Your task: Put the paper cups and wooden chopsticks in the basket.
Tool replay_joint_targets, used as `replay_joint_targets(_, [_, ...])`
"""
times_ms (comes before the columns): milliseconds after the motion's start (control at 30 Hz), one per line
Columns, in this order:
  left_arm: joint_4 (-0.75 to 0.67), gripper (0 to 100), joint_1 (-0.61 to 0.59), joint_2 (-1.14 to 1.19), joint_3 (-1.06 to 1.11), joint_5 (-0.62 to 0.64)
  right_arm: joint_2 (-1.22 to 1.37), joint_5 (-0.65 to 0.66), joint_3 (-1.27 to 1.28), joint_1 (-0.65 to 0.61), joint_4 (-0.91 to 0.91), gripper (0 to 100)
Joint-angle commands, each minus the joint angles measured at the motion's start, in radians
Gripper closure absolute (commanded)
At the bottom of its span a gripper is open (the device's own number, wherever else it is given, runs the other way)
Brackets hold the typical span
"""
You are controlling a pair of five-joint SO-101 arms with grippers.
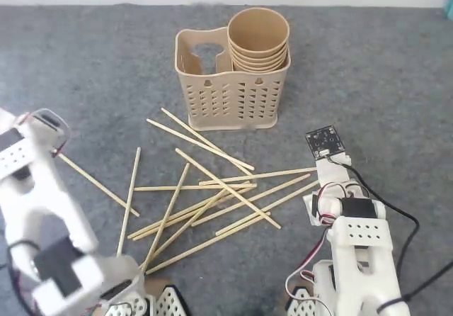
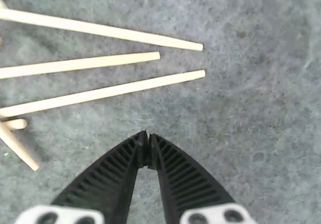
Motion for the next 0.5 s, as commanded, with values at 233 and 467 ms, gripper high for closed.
replay_joint_targets(233, [-0.137,83,-0.026,0.417,-0.222,-0.034,-0.028,0.032,-0.003,-0.001,-0.015,99.0])
replay_joint_targets(467, [-0.135,83,-0.026,0.675,-0.394,-0.035,-0.028,0.034,-0.003,-0.001,-0.015,99.0])
